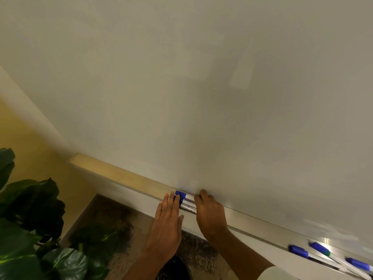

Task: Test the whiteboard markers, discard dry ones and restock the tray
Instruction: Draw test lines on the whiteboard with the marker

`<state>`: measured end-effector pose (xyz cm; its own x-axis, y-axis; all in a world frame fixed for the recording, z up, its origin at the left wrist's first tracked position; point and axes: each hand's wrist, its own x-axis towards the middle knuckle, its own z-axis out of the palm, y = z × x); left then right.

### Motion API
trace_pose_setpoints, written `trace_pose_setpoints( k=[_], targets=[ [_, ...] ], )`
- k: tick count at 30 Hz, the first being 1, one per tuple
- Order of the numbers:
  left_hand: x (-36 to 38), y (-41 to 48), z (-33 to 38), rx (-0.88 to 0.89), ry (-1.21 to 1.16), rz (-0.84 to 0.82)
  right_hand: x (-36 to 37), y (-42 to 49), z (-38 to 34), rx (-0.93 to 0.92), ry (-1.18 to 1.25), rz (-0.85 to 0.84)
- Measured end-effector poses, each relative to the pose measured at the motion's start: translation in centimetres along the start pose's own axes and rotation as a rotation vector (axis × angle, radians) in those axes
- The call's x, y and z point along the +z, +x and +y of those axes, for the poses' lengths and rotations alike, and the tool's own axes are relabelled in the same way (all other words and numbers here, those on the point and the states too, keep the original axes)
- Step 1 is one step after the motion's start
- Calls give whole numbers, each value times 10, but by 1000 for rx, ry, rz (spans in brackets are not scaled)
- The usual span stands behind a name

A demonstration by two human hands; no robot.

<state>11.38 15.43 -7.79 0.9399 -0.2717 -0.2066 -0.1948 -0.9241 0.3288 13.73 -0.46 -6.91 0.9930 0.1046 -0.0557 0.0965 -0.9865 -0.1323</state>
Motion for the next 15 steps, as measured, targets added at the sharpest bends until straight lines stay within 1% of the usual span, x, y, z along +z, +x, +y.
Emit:
trace_pose_setpoints(
  k=[1, 3, 6, 11, 15],
  targets=[
    [4, 1, -1, 3, -5, -26, 0, 0, 0, 9, 3, -12],
    [6, 2, -2, 10, -23, 20, 0, 0, 0, 16, 18, -24],
    [8, 2, 2, 14, -33, 35, 2, 2, 2, 1, 30, 53],
    [12, 0, 4, 25, -68, 76, 11, 4, 4, -14, 37, 101],
    [11, -5, 7, 35, -78, 80, 15, -2, 6, -19, 71, 194]
  ],
)
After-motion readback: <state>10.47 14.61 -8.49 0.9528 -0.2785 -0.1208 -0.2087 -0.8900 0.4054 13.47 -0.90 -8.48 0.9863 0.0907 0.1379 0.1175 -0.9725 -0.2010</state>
